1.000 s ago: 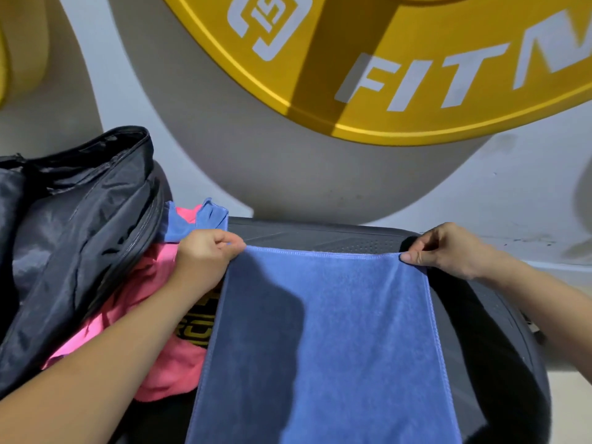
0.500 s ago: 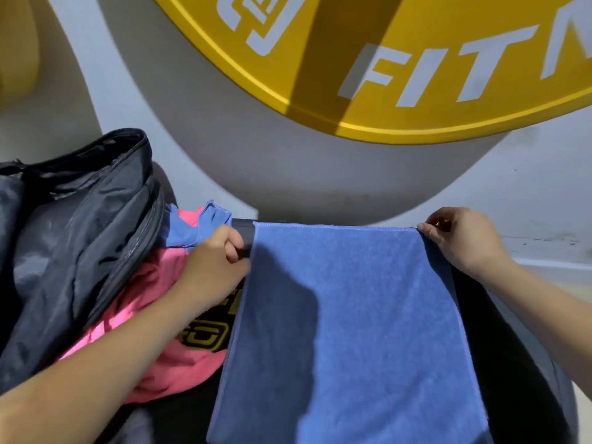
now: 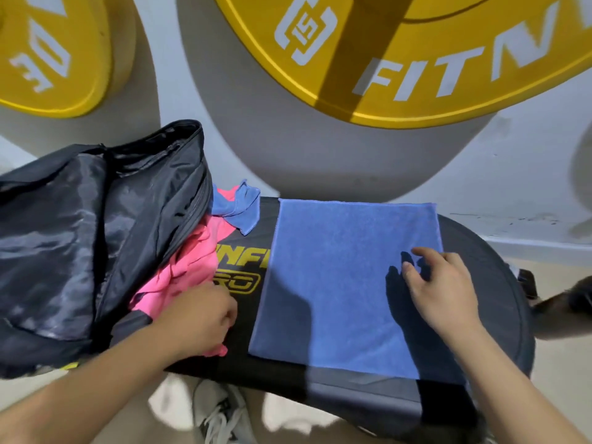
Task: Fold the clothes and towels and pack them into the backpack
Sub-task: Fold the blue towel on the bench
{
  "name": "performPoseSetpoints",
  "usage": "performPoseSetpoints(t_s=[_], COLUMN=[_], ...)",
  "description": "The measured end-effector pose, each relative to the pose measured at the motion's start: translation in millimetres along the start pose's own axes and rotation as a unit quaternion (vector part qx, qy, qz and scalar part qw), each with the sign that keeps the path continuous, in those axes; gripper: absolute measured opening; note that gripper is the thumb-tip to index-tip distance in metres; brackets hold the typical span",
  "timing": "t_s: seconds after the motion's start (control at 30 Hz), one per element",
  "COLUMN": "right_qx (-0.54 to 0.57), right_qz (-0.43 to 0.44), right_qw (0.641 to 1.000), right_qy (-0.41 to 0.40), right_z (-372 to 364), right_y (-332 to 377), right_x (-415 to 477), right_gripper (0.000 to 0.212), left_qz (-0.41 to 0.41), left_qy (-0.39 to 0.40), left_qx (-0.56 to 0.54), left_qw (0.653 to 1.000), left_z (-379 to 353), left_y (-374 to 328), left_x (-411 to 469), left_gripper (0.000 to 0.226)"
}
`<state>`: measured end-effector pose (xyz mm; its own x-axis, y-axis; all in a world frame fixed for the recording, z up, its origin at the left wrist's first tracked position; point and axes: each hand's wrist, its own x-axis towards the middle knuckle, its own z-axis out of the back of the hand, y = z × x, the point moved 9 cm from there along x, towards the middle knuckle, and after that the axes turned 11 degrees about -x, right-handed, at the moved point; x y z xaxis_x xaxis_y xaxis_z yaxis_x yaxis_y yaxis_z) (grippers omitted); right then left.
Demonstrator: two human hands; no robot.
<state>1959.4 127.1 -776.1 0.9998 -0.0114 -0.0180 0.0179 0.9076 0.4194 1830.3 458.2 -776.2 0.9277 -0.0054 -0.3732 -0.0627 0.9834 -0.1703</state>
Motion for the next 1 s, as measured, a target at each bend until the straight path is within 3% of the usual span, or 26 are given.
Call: performPoseSetpoints(t_s=[0.1, 0.2, 0.3, 0.4, 0.53, 0.67, 0.87, 1.0], right_qx=[0.000, -0.006, 0.003, -0.035, 0.016, 0.090, 0.167, 0.061], right_qz=[-0.087, -0.140, -0.136, -0.116, -0.115, -0.150, -0.175, -0.138], right_qw=[0.996, 0.989, 0.981, 0.974, 0.962, 0.953, 0.936, 0.962], right_qy=[0.002, 0.047, 0.137, 0.190, 0.248, 0.248, 0.254, 0.229], right_z=[12, 15, 11, 17, 10, 4, 4, 4], right_y=[-29, -55, -67, -76, -86, -93, -91, -86], right_x=[-29, -54, -64, -67, -82, -95, -105, -104], right_gripper=[0.044, 0.047, 0.041, 0.029, 0.019, 0.020, 0.019, 0.023], left_qz=[0.084, 0.168, 0.201, 0.199, 0.234, 0.271, 0.256, 0.262], left_qy=[-0.093, -0.110, -0.144, -0.143, -0.140, -0.111, -0.079, -0.101], left_qx=[-0.191, -0.289, -0.349, -0.411, -0.505, -0.596, -0.611, -0.629], left_qw=[0.974, 0.936, 0.904, 0.878, 0.819, 0.747, 0.745, 0.725], left_z=[-3, -28, -42, -51, -64, -71, -65, -71], left_y=[-13, -11, -3, -3, 0, -5, -14, -15], left_x=[-10, -27, -40, -46, -53, -60, -56, -57], left_gripper=[0.012, 0.016, 0.016, 0.017, 0.013, 0.008, 0.007, 0.011])
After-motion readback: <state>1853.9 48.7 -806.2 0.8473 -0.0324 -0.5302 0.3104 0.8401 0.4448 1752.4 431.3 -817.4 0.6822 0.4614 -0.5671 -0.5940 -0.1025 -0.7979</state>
